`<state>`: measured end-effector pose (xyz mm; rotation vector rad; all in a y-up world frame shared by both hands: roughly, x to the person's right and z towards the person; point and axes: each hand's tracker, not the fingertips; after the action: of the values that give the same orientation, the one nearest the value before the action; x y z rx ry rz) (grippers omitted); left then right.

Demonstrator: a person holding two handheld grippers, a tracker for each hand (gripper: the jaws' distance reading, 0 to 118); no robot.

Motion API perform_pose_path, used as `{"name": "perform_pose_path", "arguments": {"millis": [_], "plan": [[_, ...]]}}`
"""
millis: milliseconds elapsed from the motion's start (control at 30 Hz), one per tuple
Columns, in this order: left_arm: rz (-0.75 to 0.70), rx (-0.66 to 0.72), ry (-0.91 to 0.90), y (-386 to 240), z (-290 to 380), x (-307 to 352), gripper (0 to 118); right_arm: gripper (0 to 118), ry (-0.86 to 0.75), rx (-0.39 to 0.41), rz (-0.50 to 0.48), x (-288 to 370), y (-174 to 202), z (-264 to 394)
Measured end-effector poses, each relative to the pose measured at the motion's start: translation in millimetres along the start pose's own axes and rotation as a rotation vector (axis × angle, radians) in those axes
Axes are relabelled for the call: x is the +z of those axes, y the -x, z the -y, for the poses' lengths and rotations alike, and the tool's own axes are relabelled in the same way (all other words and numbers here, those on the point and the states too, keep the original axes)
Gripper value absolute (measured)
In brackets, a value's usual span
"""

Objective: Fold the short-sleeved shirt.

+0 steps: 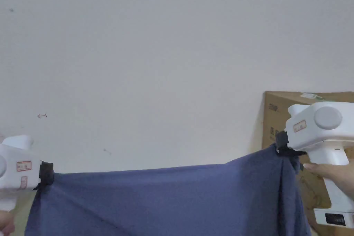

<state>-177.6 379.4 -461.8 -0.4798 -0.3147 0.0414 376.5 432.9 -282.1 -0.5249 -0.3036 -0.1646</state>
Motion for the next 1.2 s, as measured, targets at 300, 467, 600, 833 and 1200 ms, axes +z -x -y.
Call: {"name": "perform_pose_path", "arguments": {"millis": [300,467,600,833,1200], "plan": [[-0.060,-0.024,-0.122,-18,-89,-62,3,2,-0.180,0.032,0.095,-59,26,-111],[-0.090,0.008,-0.191,-24,-121,-89,3,2,-0.253,0.090,0.139,-81,45,-148],[-0.118,-0.034,-0.223,-28,-135,-98,3,2,-0.271,0.108,0.158,-95,53,-157],[-0.130,-0.057,-0.059,-29,-61,-144,3,2,-0.155,0.108,0.136,-161,52,-67],[-0.065,0.135,0.441,27,273,-126,3,2,0.502,-0.062,0.103,-190,-21,338]]}}
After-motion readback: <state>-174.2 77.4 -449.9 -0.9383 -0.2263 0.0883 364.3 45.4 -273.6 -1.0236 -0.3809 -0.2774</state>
